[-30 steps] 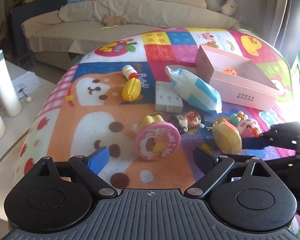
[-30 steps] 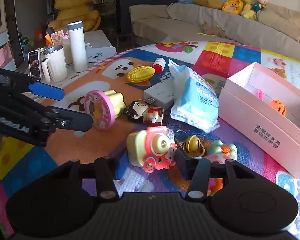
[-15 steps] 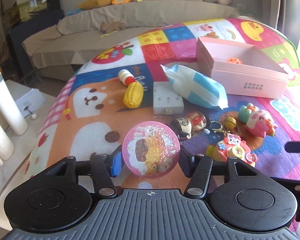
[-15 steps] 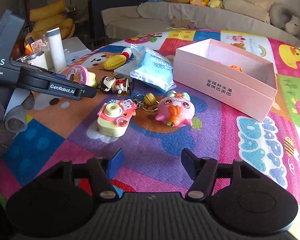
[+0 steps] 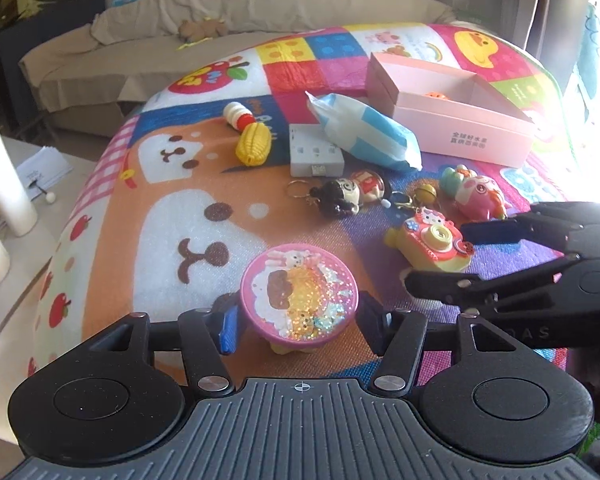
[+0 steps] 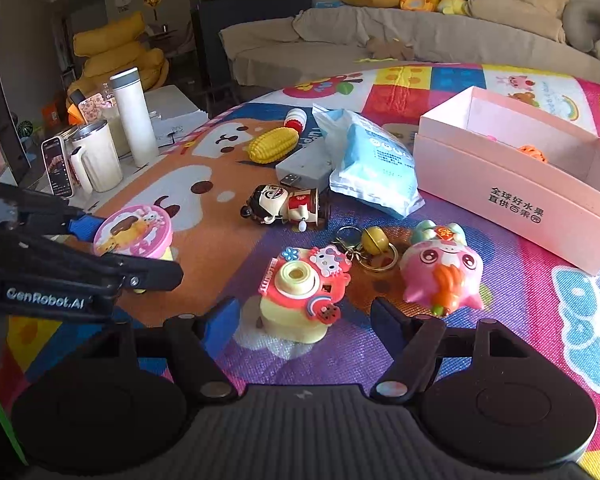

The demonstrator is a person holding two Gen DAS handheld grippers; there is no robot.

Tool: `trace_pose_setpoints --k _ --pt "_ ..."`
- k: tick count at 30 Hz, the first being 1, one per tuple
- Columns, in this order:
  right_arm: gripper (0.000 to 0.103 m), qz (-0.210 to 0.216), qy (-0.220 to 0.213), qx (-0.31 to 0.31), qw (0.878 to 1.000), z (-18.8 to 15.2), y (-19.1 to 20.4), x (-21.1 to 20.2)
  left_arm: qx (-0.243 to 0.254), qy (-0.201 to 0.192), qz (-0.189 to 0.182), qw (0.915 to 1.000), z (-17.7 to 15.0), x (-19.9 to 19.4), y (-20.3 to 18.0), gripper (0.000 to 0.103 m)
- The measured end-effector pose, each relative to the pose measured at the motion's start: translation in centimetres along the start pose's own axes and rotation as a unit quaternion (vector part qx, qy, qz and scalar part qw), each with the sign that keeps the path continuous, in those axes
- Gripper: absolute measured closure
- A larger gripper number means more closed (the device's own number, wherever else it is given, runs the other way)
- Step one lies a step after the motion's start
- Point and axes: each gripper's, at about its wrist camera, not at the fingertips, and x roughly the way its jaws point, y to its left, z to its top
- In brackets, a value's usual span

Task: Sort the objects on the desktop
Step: 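Lift the pink round compact with the left tool while the right tool grasps the yellow-pink lens toy, then carry the compact and lens toy over the pink box and open both tools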

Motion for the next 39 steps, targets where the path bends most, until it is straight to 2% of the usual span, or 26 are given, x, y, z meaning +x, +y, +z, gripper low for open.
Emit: trace_pose_setpoints --k 1,3,5,9,12,16,17,20,27,33,39 --pt "0.031 -0.003 0.0 -0.001 1.0 0.1 0.2 0.3 -0.002 0.001 -0.002 1.0 -0.2 0.0 0.1 0.035" --pt "0.04 -0.012 -0.004 -0.014 1.0 0.4 0.6 0.7 -0.007 0.004 0.001 1.0 -0.3 0.4 0.2 0.034" --pt "0.053 -0.021 -0.001 -0.027 0.999 0.7 0.9 1.0 -0.013 0.005 0.004 0.9999 -0.3 0.9 0.3 0.035" --pt "0.054 -0.021 0.014 -0.033 0.999 1.1 0.9 0.4 -0.009 -0.003 0.019 0.9998 -0.2 1.1 -0.1 0.044" --pt "0.054 -0.014 0.028 -0.035 0.999 0.5 0.6 -1.0 0.0 -0.003 0.007 1.0 -0.5 0.4 -0.5 0.044" --pt "0.056 -0.009 0.034 -0.025 0.999 -0.3 -0.6 -4.4 0.002 -0.029 -0.006 0.9996 -0.2 -1.5 -1.4 0.045" --pt "0.06 -0.012 0.03 -0.021 0.999 -0.2 -0.9 -5.4 0.004 -0.04 -0.01 0.9992 0.2 -2.2 -1.7 0.045" --pt "0.06 -0.024 0.003 -0.007 1.0 0.5 -2.0 -9.2 0.022 -0.078 -0.027 0.9963 1.7 -4.2 -3.0 0.045" --pt "0.06 -0.081 -0.102 -0.01 0.991 3.1 -3.3 -16.8 0.052 -0.134 -0.056 0.9881 5.1 -6.5 -6.1 0.045" --pt "0.06 -0.104 -0.14 -0.012 0.985 4.7 -4.9 -19.0 0.077 -0.153 -0.062 0.9832 7.8 -5.6 -8.0 0.045" --pt "0.06 -0.116 -0.159 0.006 0.981 6.1 -7.5 -18.9 0.093 -0.144 -0.067 0.9829 11.1 -2.0 -9.2 0.045"
